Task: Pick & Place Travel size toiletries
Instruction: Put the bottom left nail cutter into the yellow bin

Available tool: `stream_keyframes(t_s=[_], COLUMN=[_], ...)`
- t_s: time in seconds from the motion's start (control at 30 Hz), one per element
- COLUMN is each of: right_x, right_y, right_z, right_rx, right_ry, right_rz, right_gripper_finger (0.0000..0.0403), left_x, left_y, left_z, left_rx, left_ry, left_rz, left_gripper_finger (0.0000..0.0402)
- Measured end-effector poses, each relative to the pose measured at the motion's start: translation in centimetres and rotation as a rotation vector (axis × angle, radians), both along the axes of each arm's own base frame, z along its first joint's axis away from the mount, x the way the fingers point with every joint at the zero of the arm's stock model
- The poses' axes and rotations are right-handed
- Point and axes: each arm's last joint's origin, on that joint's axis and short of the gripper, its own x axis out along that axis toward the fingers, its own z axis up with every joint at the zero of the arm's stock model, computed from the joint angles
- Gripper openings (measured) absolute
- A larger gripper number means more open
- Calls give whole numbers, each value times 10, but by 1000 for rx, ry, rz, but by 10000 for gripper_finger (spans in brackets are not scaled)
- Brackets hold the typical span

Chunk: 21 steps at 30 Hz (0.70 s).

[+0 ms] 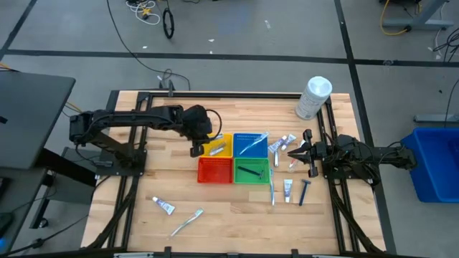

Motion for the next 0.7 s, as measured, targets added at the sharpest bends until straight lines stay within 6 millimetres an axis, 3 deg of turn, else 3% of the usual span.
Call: stream_keyframes(t_s=[0.3,0.7], right_x=[0,0], right_y=[0,0], right_z=[0,0], right_rx=[0,0], right_ry=[0,0], right_rz=[0,0], right_gripper_finger=[40,40], left_x=[1,0], left_y=[0,-1], left_z=[-3,-36], left_rx=[-4,-70], left_ry=[-17,-101], left_rz=[8,84], left_gripper_finger=[74,74])
